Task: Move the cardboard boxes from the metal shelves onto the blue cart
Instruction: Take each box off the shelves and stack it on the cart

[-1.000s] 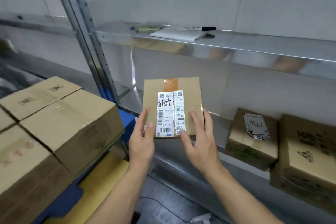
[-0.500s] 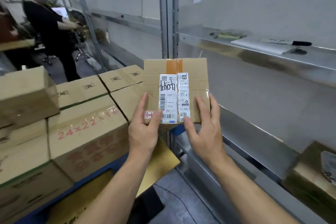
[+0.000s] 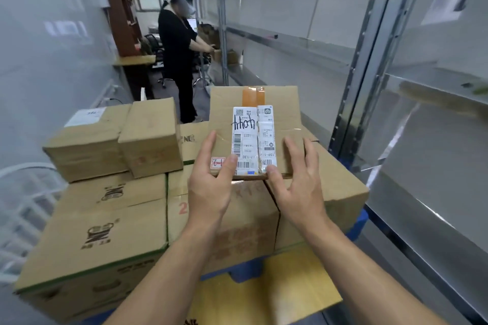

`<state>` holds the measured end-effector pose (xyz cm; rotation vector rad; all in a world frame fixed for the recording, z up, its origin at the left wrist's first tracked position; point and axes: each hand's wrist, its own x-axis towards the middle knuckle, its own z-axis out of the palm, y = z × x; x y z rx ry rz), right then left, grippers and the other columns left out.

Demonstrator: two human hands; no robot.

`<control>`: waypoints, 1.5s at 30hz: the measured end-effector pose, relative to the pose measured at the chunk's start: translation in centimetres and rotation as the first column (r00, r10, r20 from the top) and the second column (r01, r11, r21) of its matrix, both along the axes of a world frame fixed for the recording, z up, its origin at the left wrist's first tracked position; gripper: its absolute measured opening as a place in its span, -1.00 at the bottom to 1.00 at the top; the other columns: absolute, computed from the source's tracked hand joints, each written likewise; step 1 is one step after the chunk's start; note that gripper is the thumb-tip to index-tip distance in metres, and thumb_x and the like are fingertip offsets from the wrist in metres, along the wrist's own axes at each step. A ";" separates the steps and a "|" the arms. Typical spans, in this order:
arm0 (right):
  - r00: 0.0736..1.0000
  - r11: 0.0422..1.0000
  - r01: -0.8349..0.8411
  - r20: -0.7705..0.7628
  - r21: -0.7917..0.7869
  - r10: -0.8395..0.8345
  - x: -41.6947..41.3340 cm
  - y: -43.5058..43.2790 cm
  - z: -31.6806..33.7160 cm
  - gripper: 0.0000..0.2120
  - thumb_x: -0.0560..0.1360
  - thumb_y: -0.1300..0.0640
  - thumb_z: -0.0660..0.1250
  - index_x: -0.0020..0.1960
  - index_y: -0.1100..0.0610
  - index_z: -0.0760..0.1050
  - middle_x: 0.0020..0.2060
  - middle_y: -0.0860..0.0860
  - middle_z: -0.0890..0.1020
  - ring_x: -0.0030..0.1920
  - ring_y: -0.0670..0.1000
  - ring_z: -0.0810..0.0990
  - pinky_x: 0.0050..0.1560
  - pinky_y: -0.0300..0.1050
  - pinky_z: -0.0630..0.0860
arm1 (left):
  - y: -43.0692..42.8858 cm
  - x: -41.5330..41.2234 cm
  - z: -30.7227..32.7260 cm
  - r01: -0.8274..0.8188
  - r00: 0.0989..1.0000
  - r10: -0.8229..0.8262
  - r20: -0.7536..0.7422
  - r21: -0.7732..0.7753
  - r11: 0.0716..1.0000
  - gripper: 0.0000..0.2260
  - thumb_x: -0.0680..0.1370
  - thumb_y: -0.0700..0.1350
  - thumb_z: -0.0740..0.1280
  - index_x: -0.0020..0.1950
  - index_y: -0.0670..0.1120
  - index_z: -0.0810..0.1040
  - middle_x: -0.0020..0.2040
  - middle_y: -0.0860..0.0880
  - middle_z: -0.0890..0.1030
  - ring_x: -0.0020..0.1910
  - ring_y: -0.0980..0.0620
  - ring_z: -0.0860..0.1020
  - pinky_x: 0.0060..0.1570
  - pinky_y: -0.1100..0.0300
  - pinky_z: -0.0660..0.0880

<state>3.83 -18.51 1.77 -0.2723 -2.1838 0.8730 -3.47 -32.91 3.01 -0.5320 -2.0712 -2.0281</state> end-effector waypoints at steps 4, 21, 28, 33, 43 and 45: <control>0.998 0.999 -0.048 0.033 -0.021 0.049 -4.4 -1.5 -0.3 -0.42 0.60 -0.02 0.29 0.56 0.03 0.21 0.58 0.09 0.08 0.58 -0.01 0.04 0.43 -0.21 0.08 | -1.9 -4.1 -0.3 -0.039 0.999 0.040 0.014 -0.050 0.998 -0.51 0.58 -0.05 0.39 0.48 0.17 0.37 0.42 0.21 0.45 0.38 0.29 0.40 0.41 0.18 0.34; 0.945 0.982 -0.177 0.267 -0.069 0.189 -11.6 1.7 -1.5 -0.19 0.45 -0.08 0.49 0.57 -0.09 0.16 0.59 -0.06 0.02 0.54 -0.16 0.03 0.30 -0.42 0.00 | -1.2 -10.1 -2.5 -0.125 0.985 0.141 0.098 -0.154 0.980 -0.54 0.57 -0.02 0.38 0.43 0.25 0.36 0.37 0.23 0.42 0.23 0.42 0.42 0.19 0.35 0.34; 0.946 0.978 -0.143 0.271 -0.150 0.180 -14.3 4.0 -1.5 -0.23 0.46 -0.06 0.49 0.57 -0.04 0.22 0.60 0.05 0.11 0.59 -0.03 0.04 0.36 -0.33 0.01 | 1.1 -10.7 -1.9 -0.206 0.976 0.216 0.031 -0.205 0.957 -0.58 0.56 -0.05 0.38 0.42 0.11 0.42 0.32 0.19 0.47 0.32 0.22 0.41 0.37 0.13 0.35; 0.935 0.969 -0.179 0.278 -0.171 0.222 -16.8 5.0 -1.3 -0.22 0.46 -0.07 0.49 0.57 -0.02 0.22 0.60 0.07 0.11 0.59 -0.01 0.03 0.35 -0.33 0.00 | 1.6 -11.5 -0.9 -0.272 0.960 0.240 -0.143 -0.284 0.919 -0.58 0.56 -0.09 0.40 0.41 0.03 0.45 0.32 0.13 0.46 0.30 0.26 0.39 0.34 0.29 0.31; 0.919 0.952 -0.244 0.270 -0.183 0.287 -21.1 5.2 -0.7 -0.23 0.47 -0.07 0.48 0.57 0.03 0.23 0.58 0.07 0.16 0.57 0.04 0.10 0.42 -0.24 0.03 | -1.2 -17.1 4.2 -0.441 0.898 0.249 -0.364 -0.747 0.497 -0.54 0.57 0.09 0.30 0.45 0.03 0.39 0.37 0.01 0.49 0.36 -0.04 0.37 0.37 0.02 0.28; 0.913 0.949 -0.260 0.272 -0.181 0.302 -22.0 5.1 -0.6 -0.23 0.47 -0.08 0.47 0.57 0.03 0.22 0.58 0.06 0.17 0.56 0.04 0.11 0.46 -0.18 0.06 | -2.0 -18.1 4.4 -0.396 0.911 0.288 -0.294 -0.816 0.421 -0.54 0.58 0.10 0.24 0.47 0.05 0.37 0.40 0.01 0.46 0.40 -0.06 0.35 0.38 0.01 0.25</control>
